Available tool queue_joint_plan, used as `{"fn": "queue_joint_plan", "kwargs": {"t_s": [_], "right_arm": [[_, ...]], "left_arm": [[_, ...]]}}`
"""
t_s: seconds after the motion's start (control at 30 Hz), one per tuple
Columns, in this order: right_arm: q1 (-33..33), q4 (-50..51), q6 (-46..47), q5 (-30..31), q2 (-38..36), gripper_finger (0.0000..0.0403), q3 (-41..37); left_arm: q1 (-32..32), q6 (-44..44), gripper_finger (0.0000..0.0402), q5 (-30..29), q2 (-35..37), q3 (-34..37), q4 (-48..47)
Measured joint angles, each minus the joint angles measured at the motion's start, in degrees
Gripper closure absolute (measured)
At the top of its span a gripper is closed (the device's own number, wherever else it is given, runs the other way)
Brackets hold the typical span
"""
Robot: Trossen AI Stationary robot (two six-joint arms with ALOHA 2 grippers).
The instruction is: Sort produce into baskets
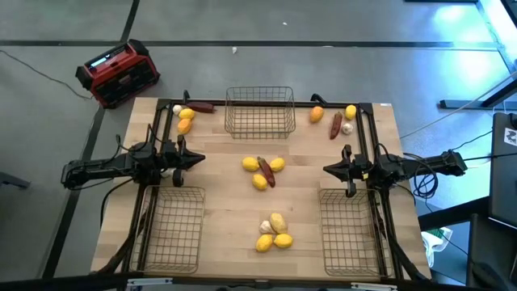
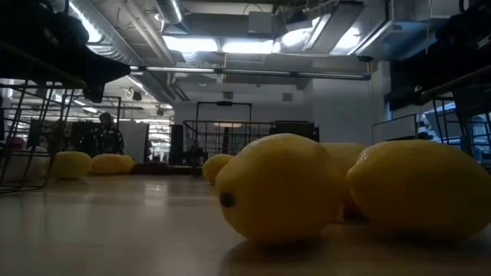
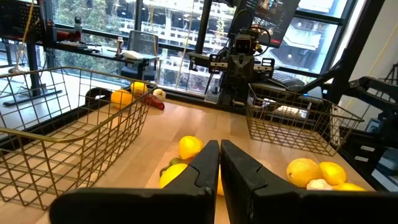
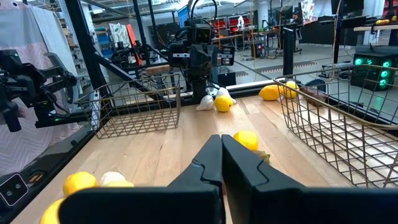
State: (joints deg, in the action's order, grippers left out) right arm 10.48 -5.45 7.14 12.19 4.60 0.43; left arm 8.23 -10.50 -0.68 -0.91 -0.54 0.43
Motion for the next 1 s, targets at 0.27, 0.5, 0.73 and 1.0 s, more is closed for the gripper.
{"fn": "queue_joint_plan", "kwargs": {"t_s": [0.27,0.5,0.73,1.0], "right_arm": [[0.0,-2.1,0.1,2.6,0.0,0.0394,0.0],[-0.1,-9.5,-1.4,8.7,1.0,0.0394,0.0],[-0.1,-13.9,-4.5,10.2,1.6,0.0394,0.9],[-0.1,-22.6,-4.5,14.0,10.1,0.0394,1.3]], "left_arm": [[0.0,0.0,0.0389,-0.9,0.0,0.0,0.3],[0.0,-5.6,0.0389,-1.1,0.0,0.0,4.2],[0.0,-3.6,0.0389,-2.9,0.0,0.0,11.3],[0.0,-1.2,0.0389,-3.4,0.0,0.0,11.7]]}}
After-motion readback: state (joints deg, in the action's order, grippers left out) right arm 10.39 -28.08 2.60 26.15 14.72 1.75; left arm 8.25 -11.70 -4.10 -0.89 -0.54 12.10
